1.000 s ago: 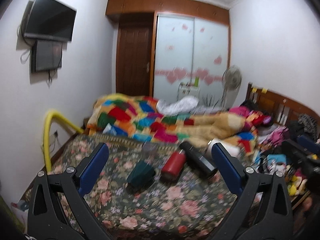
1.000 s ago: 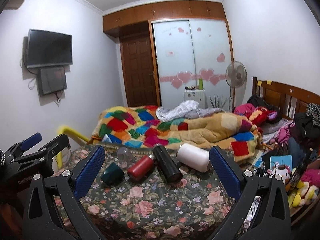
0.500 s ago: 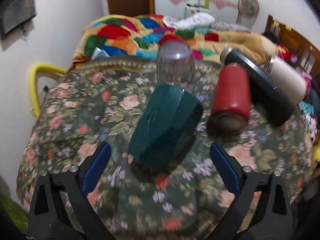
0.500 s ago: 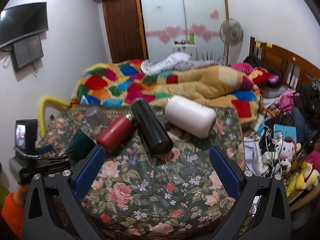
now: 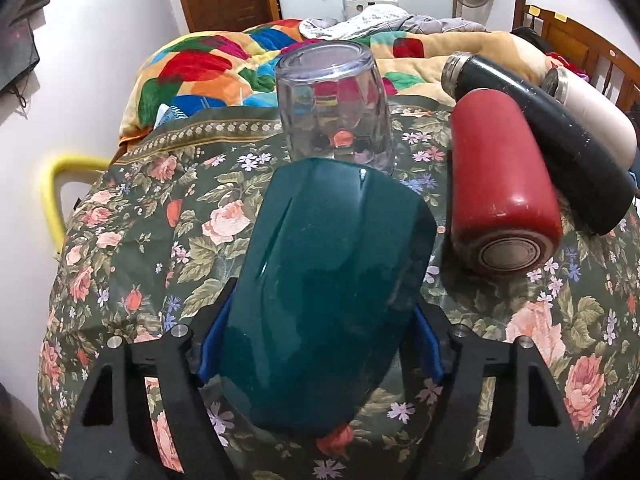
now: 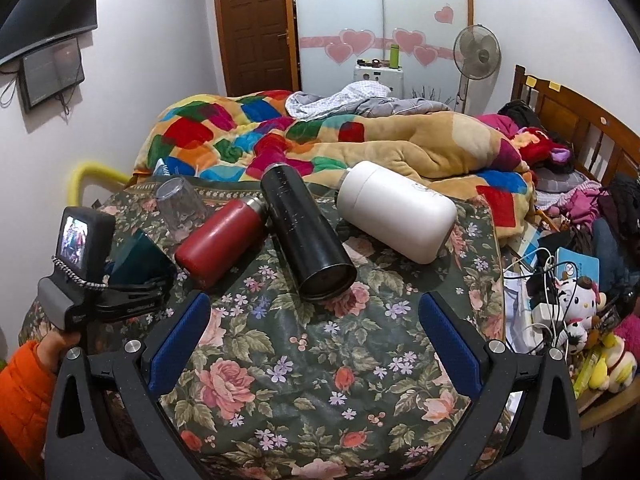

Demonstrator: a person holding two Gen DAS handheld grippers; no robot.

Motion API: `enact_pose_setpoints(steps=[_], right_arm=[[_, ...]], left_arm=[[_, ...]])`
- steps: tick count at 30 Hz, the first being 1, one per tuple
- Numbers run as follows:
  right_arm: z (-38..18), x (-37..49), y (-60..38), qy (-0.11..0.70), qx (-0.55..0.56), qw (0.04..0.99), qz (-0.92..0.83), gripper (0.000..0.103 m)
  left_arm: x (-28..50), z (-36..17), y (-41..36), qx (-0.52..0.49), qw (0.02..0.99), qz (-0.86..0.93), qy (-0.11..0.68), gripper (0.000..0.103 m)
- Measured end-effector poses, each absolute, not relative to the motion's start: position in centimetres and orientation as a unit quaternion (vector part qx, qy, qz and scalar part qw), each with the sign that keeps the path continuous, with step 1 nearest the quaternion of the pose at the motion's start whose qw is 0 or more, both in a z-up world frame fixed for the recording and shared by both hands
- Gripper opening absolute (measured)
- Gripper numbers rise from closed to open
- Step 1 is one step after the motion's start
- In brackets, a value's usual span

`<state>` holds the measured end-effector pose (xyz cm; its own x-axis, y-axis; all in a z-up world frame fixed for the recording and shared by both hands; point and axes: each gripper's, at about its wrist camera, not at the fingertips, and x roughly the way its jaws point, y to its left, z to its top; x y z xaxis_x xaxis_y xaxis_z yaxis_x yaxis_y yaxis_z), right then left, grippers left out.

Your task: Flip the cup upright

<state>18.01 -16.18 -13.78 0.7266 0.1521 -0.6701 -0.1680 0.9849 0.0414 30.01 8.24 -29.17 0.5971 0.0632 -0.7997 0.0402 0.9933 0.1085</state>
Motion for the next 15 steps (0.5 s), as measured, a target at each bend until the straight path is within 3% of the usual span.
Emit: enact_pose_setpoints(steps=[15], right_arm=[[-11.4,15.9,-17.6,0.327,-0.006,0.942,0.082,0.103]], left_arm=[[22.7,-24.3,4.8,0.055,0.901,-0.013,0.429,0.070]])
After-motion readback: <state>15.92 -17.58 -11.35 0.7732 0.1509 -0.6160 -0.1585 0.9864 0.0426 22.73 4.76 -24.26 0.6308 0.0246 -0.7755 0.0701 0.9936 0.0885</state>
